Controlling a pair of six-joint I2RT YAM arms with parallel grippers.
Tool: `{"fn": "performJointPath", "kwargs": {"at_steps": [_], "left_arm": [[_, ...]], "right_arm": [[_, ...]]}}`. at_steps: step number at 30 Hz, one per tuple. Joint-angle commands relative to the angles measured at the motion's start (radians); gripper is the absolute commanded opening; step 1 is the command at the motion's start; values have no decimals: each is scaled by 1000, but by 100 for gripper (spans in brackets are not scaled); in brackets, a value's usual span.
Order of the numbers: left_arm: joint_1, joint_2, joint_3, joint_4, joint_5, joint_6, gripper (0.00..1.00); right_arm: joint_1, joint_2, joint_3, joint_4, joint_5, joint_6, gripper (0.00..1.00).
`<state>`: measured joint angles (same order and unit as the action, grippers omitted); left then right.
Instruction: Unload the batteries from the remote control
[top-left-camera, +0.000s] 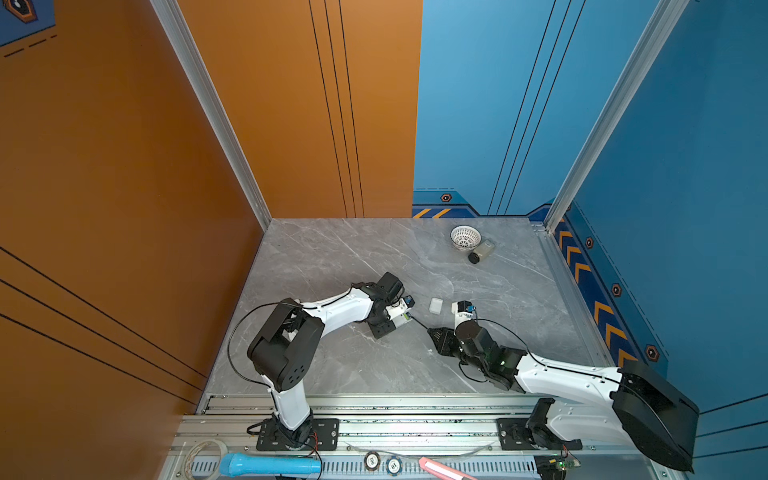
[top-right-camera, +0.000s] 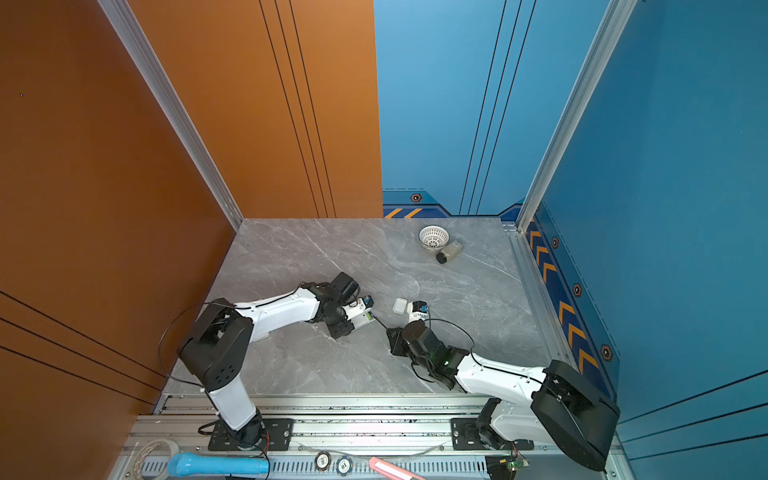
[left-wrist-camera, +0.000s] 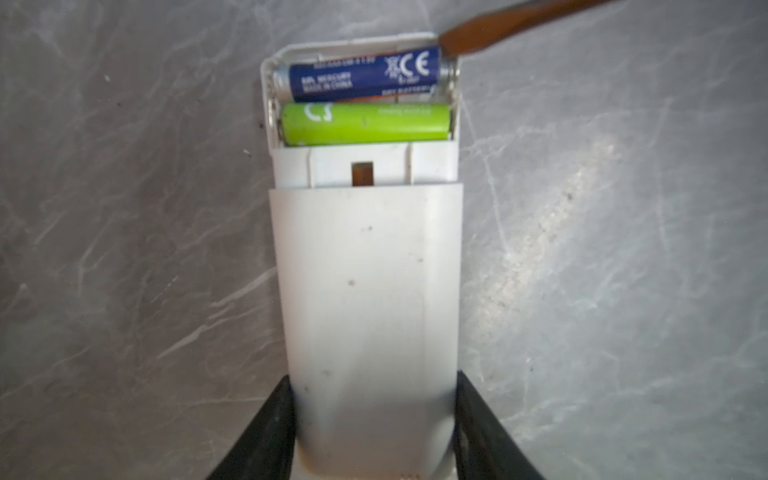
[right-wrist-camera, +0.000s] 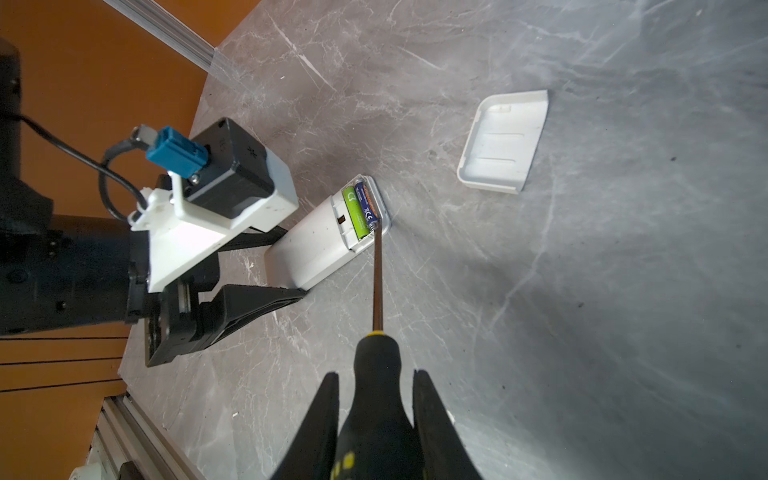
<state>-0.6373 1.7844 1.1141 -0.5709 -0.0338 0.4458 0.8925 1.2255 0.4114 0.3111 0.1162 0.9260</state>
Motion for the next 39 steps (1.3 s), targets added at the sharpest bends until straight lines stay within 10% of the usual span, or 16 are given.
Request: {"fn": "performJointPath", "kwargs": {"at_steps": [1, 16, 28, 39], "left_arm": [[-38, 38, 38, -14, 234, 51, 0], [9, 64, 63, -43, 220, 35, 0], [14, 62, 54, -11, 131, 29, 0], [-7, 50, 35, 33, 75, 37, 0]], "right_arm": [[26, -34, 4, 172, -71, 20, 0], [23, -36, -8, 161, -45, 25, 0], [-12, -170, 97, -317, 22, 32, 0], [-26, -155, 139, -376, -44, 42, 0]]}}
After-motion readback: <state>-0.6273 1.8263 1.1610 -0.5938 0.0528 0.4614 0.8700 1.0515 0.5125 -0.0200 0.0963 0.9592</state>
